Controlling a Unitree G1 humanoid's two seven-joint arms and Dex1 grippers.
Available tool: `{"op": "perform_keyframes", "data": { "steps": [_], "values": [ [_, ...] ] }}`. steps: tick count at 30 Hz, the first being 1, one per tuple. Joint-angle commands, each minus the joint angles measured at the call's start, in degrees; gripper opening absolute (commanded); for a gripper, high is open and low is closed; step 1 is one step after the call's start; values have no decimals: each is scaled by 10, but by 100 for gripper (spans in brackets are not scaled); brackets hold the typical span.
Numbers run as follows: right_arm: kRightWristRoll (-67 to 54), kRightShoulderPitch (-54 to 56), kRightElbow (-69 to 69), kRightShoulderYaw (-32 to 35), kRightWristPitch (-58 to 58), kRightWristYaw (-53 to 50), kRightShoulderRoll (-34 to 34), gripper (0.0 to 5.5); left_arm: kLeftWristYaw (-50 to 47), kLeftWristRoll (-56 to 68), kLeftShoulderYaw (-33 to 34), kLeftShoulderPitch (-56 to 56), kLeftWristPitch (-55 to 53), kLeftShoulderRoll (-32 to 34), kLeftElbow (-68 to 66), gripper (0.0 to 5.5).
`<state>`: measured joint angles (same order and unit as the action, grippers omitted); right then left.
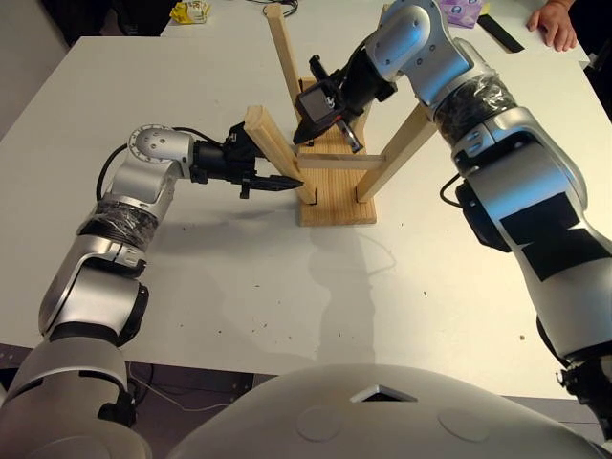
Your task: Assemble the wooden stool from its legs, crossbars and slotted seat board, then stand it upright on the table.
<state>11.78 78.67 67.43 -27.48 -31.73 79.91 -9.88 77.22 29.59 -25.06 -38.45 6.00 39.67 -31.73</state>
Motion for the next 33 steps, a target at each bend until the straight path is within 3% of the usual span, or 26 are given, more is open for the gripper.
{"op": "perform_keyframes", "data": {
  "steps": [1, 9, 15, 19, 24, 30, 33],
  "values": [
    [25, 21, -18, -3, -38, 12, -30, 0, -37, -187, -111, 102, -63, -7, -54, 206],
    [78, 13, -56, -20, -76, -43, -63, 0, -50, -180, -105, 121, -68, -1, -38, 206],
    [78, -4, -98, -29, -92, -21, -64, 0, -59, -177, -105, 129, -71, 0, -32, 206],
    [-8, -39, -157, -71, -92, 114, -83, 0, -62, -179, -106, 128, -70, -2, -33, 206],
    [-159, -58, -261, -170, -9, 126, -130, 0, -63, -180, -107, 125, -70, -5, -33, 206],
    [-246, -53, -314, -205, 51, 126, -160, 0, -60, -177, -105, 130, -70, 0, -27, 206],
    [-199, -39, -246, -143, 31, 121, -113, 0, -58, -176, -105, 129, -71, 1, -24, 206]
  ]
}}
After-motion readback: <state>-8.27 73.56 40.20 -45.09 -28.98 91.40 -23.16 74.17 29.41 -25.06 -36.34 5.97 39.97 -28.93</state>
